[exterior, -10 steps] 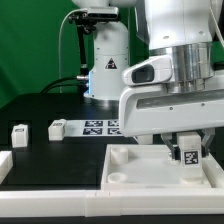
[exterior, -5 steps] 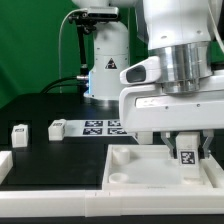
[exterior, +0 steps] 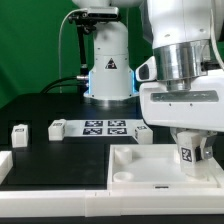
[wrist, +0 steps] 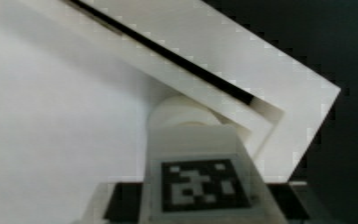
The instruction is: Assemble one leg
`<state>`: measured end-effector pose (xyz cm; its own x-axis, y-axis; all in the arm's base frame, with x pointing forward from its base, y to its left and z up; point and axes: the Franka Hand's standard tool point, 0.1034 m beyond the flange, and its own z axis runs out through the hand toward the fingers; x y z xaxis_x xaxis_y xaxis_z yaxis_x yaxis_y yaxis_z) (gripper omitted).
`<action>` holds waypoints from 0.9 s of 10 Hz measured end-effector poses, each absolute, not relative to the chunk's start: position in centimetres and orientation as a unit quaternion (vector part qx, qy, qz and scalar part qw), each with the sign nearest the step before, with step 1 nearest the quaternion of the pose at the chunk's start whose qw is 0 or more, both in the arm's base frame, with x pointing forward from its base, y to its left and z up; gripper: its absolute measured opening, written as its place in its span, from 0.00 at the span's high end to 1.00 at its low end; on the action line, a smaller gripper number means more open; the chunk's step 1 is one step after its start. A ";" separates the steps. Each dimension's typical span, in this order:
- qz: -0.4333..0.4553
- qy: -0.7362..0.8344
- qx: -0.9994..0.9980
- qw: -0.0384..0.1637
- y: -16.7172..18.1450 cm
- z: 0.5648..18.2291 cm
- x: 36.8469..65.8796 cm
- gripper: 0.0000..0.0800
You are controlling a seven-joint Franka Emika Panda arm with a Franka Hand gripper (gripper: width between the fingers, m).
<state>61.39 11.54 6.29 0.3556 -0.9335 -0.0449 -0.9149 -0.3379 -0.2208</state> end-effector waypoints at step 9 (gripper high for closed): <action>-0.053 0.497 -0.860 0.102 12.1 5.9 61.1 0.20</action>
Offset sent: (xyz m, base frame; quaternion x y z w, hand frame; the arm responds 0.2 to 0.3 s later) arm 0.0000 0.0000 0.0000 0.0000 0.0000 0.0000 1.0000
